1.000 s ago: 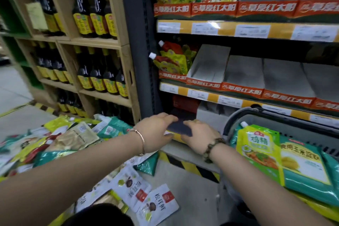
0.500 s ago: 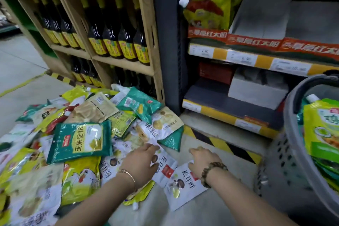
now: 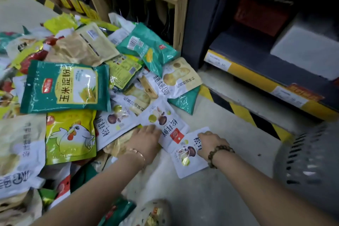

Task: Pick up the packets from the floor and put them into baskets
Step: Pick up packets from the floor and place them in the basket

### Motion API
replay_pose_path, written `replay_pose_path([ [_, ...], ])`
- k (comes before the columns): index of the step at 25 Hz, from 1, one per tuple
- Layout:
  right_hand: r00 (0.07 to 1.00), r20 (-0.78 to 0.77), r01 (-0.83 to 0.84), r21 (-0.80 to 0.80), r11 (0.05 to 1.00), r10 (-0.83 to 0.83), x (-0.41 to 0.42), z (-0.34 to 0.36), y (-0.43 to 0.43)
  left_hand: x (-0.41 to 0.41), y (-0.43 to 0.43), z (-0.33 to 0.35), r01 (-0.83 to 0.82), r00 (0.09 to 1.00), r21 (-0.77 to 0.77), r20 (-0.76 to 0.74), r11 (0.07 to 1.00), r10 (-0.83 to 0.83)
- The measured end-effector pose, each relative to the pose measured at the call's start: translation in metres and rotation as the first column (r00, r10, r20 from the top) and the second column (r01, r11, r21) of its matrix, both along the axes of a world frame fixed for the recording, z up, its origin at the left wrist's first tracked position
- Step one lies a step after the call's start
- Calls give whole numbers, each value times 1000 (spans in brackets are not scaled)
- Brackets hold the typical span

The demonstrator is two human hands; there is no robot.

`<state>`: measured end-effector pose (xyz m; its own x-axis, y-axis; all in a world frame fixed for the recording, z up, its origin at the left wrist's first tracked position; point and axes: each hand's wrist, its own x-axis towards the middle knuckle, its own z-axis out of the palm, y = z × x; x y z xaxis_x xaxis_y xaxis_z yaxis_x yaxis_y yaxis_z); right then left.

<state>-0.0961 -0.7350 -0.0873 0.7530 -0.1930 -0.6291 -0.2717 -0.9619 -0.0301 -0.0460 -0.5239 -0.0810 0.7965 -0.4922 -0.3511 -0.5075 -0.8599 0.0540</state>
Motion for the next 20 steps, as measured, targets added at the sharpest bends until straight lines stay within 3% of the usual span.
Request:
replay_pose_path([
  [3, 980, -22, 199, 1, 980, -199, 8, -14, -3, 32, -25, -5, 144, 982, 93, 110, 985, -154],
  [6, 889, -33, 458, 83, 885, -456, 0, -30, -11, 58, -52, -13, 244, 954, 285, 99, 927, -281],
  [9, 860, 2, 509, 54, 859, -510, -12, -43, -11, 70, -70, -20, 306, 928, 403, 76, 863, -364],
  [12, 854, 14, 520, 23, 854, -521, -11, -49, -9, 75, -79, -22, 334, 890, 417, 154, 845, -428],
  [17, 843, 17, 537, 18, 843, -538, -8, -53, -10, 76, -75, -10, 231, 934, 323, 190, 918, -302],
  [20, 808, -20, 589, 20, 808, -589, 1, -57, -15, 74, -61, 2, 29, 979, 239, 187, 971, -75],
])
